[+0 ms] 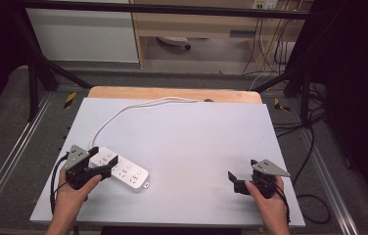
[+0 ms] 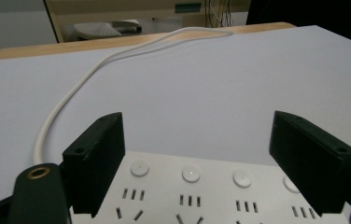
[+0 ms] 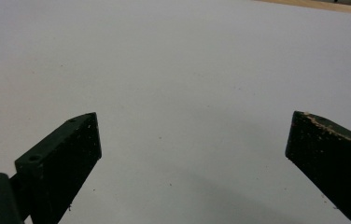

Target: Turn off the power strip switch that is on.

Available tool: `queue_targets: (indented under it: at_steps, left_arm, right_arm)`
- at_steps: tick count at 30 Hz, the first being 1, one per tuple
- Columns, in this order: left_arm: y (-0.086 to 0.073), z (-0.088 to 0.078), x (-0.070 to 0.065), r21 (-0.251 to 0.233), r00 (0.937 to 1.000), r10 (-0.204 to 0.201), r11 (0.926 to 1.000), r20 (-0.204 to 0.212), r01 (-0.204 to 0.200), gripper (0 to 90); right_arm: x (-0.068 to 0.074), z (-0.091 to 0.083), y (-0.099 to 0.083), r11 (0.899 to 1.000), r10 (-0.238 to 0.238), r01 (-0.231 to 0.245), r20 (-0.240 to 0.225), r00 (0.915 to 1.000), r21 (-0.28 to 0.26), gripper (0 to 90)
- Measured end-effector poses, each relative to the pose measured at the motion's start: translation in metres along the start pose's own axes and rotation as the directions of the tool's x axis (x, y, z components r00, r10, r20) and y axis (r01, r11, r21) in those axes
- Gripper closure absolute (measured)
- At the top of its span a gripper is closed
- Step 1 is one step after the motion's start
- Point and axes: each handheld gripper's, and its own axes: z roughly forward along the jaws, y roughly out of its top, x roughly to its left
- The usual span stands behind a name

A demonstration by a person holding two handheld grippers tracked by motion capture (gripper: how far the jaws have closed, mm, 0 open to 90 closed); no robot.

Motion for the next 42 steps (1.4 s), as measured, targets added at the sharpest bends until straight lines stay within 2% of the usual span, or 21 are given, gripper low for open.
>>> queue_targets:
  at_steps: [5, 6, 11, 13, 14, 17, 18, 20, 21, 28, 34, 38, 40, 42]
  left_arm:
    - [-0.003, 0.002, 0.001, 0.011, 0.9999, -0.010, 0.9999, 0.003, 0.010, 22.2]
    - [-0.003, 0.003, 0.002, 0.012, 1.0000, -0.010, 0.9999, 0.001, 0.010, 26.5]
    - [-0.004, 0.005, 0.005, 0.017, 0.9997, -0.022, 0.9996, 0.003, 0.022, 34.9]
    - [-0.005, 0.007, 0.007, 0.022, 0.9999, -0.016, 0.9996, -0.002, 0.016, 40.5]
    - [-0.006, 0.007, 0.007, 0.021, 0.9998, -0.018, 0.9996, -0.003, 0.018, 46.4]
    - [-0.007, 0.010, 0.010, 0.029, 0.9997, -0.023, 0.9993, 0.000, 0.023, 55.1]
    - [-0.007, 0.012, 0.010, 0.035, 0.9996, -0.027, 0.9990, -0.002, 0.027, 55.1]
    - [-0.009, 0.016, 0.011, 0.050, 0.9997, -0.026, 0.9984, 0.000, 0.026, 62.8]
    - [-0.011, 0.019, 0.012, 0.065, 0.9996, -0.030, 0.9974, 0.004, 0.029, 64.8]
    - [-0.013, 0.024, 0.015, 0.089, 0.9993, -0.034, 0.9955, 0.018, 0.032, 78.1]
    - [-0.014, 0.031, 0.016, 0.110, 0.9991, -0.017, 0.9939, 0.040, 0.012, 84.4]
    - [-0.013, 0.033, 0.017, 0.107, 0.9988, -0.006, 0.9943, 0.048, 0.001, 89.3]
    - [-0.015, 0.036, 0.016, 0.129, 0.9973, 0.002, 0.9916, 0.073, -0.012, 90.0]
    - [-0.015, 0.038, 0.014, 0.134, 0.9970, 0.007, 0.9909, 0.077, -0.017, 90.0]
  right_arm:
    - [0.002, 0.001, 0.000, 1.000, -0.005, 0.005, -0.002, 1.0000, 0.007, 3.8]
    - [0.002, 0.001, 0.000, 1.000, -0.006, 0.006, -0.002, 1.0000, 0.009, 3.9]
    - [0.001, 0.002, -0.001, 1.000, -0.003, 0.003, 0.001, 1.0000, 0.016, 4.0]
    - [0.000, 0.002, -0.001, 1.000, -0.005, 0.005, 0.002, 1.0000, 0.017, 4.1]
    - [0.001, 0.002, -0.001, 1.000, -0.001, 0.001, 0.002, 1.0000, 0.017, 4.1]
    - [0.001, 0.002, -0.001, 1.000, -0.004, 0.004, 0.001, 1.0000, 0.019, 4.1]
    - [0.001, 0.002, -0.001, 1.000, -0.004, 0.004, 0.001, 1.0000, 0.019, 4.1]
    - [0.001, 0.002, -0.001, 1.000, -0.006, 0.006, 0.002, 1.0000, 0.018, 4.1]
    - [0.001, 0.001, 0.000, 1.000, -0.003, 0.003, 0.001, 1.0000, 0.018, 4.1]
    - [0.001, 0.002, -0.001, 1.000, -0.012, 0.012, 0.007, 0.9999, 0.015, 4.0]
    - [0.002, 0.003, 0.000, 1.000, -0.014, 0.013, 0.021, 0.9997, 0.011, 4.4]
    - [0.002, 0.003, 0.000, 1.000, -0.007, 0.007, 0.029, 0.9995, 0.012, 4.6]
    - [0.002, 0.003, 0.000, 1.000, -0.005, 0.005, 0.027, 0.9996, 0.014, 4.4]
    - [0.002, 0.004, 0.000, 1.000, -0.005, 0.005, 0.027, 0.9996, 0.016, 4.2]
